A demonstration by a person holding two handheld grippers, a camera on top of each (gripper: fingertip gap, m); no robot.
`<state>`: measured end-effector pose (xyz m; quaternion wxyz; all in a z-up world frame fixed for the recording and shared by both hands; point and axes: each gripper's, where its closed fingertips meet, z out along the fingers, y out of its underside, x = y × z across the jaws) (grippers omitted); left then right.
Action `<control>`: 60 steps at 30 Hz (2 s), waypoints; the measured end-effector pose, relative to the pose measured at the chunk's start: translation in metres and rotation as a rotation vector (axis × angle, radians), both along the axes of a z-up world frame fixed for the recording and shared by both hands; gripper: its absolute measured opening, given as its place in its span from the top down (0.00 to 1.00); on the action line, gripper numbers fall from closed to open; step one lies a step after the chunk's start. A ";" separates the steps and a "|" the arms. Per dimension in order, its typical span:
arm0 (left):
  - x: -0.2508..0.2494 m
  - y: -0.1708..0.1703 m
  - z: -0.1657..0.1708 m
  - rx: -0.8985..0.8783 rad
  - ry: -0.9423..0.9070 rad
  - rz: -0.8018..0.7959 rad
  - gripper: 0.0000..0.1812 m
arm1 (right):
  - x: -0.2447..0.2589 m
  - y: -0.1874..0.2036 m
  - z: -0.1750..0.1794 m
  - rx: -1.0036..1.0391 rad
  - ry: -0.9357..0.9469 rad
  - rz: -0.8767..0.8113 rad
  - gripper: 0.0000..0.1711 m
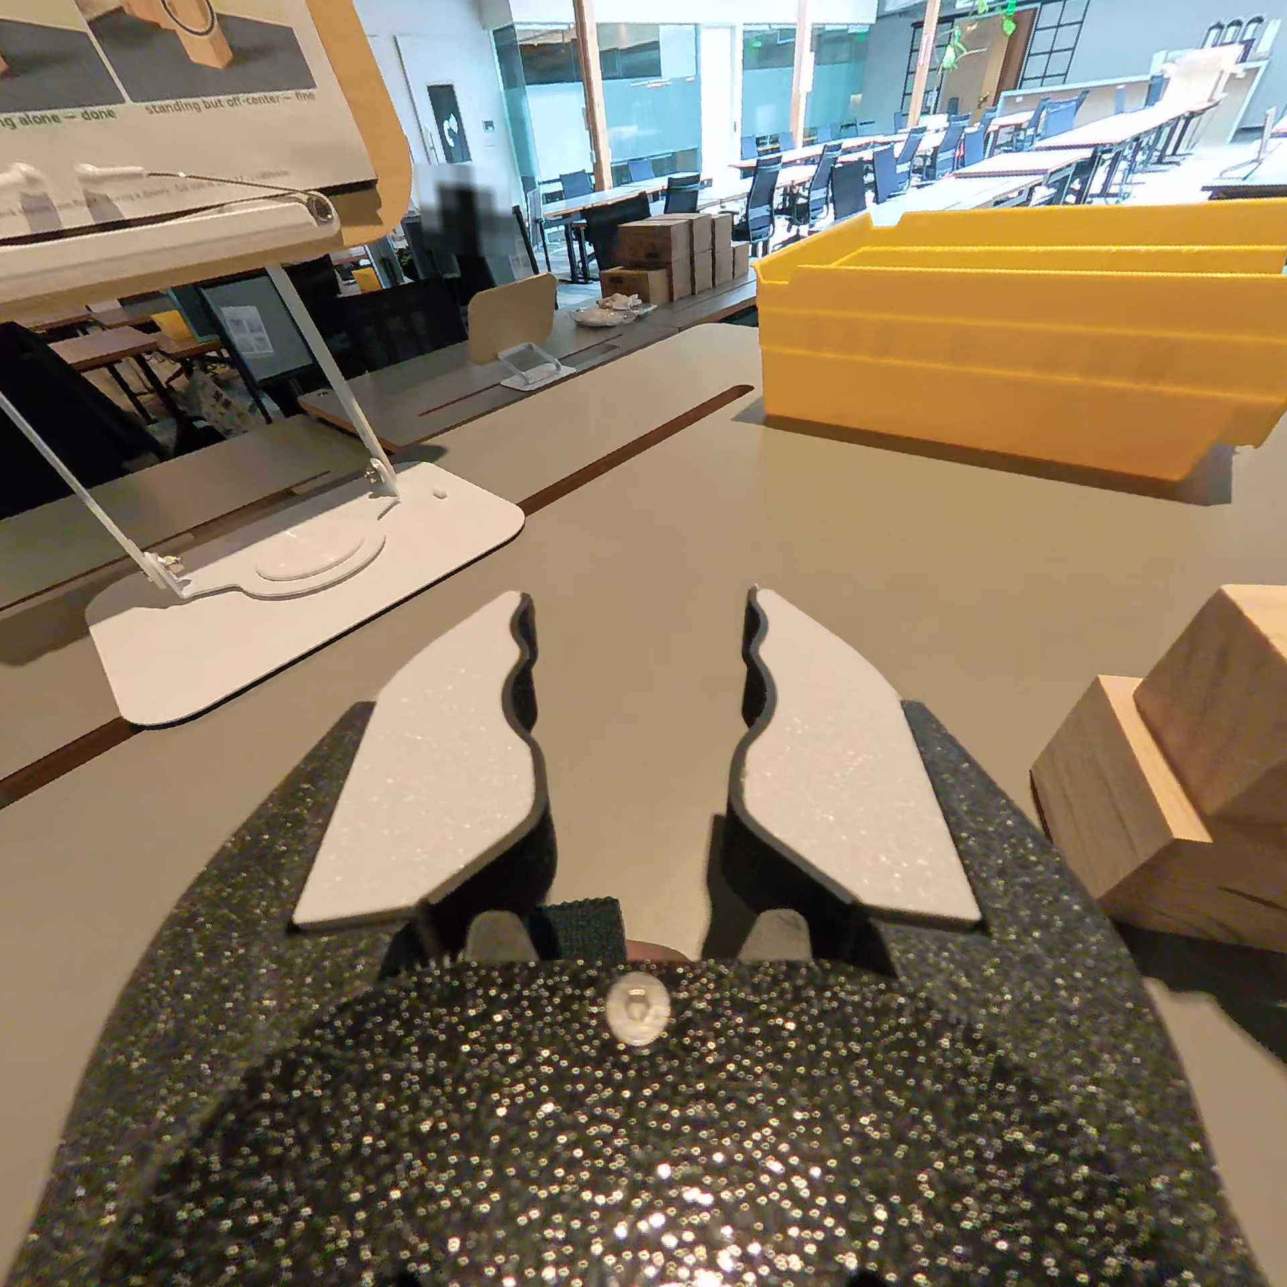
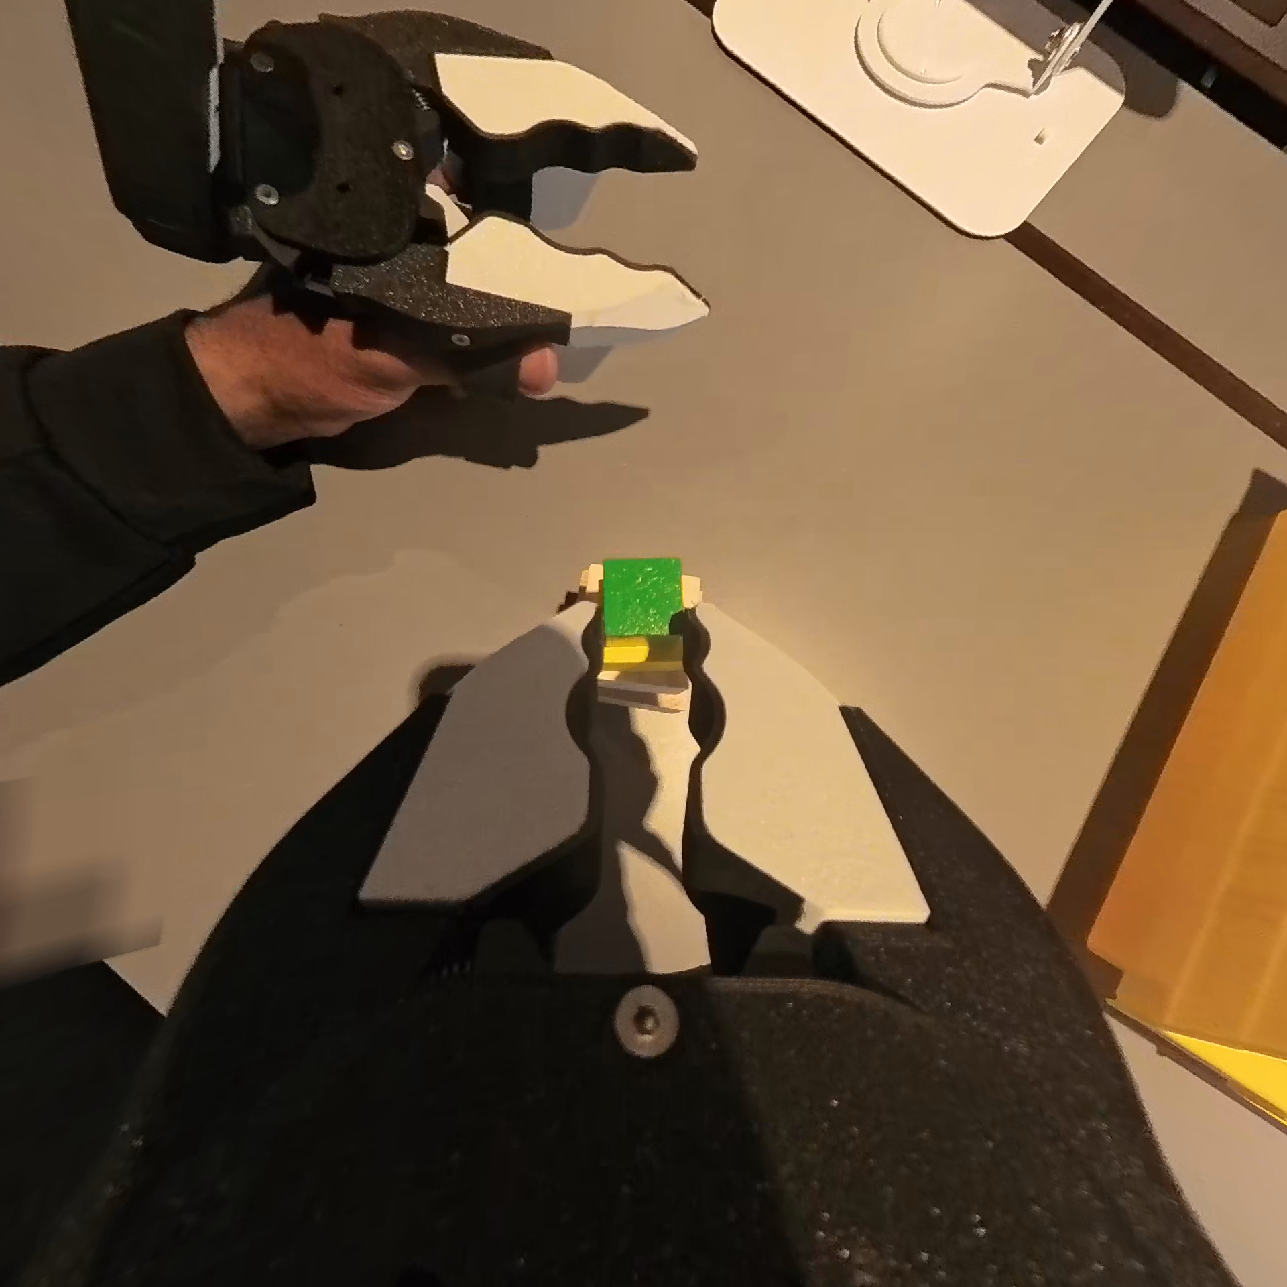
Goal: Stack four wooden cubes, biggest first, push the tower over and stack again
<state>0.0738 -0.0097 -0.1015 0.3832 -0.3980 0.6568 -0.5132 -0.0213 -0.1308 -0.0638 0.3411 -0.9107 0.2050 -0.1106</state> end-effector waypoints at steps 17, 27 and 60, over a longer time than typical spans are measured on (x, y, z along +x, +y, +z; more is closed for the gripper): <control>-0.001 -0.004 0.000 -0.001 0.006 -0.030 0.69 | -0.004 -0.010 -0.004 -0.042 -0.063 0.024 0.67; -0.001 -0.006 -0.003 0.020 0.015 -0.035 0.69 | -0.003 -0.008 -0.022 0.021 -0.054 -0.031 0.67; -0.002 -0.004 0.000 -0.011 0.007 -0.042 0.69 | 0.000 0.001 -0.007 0.141 -0.135 -0.135 0.76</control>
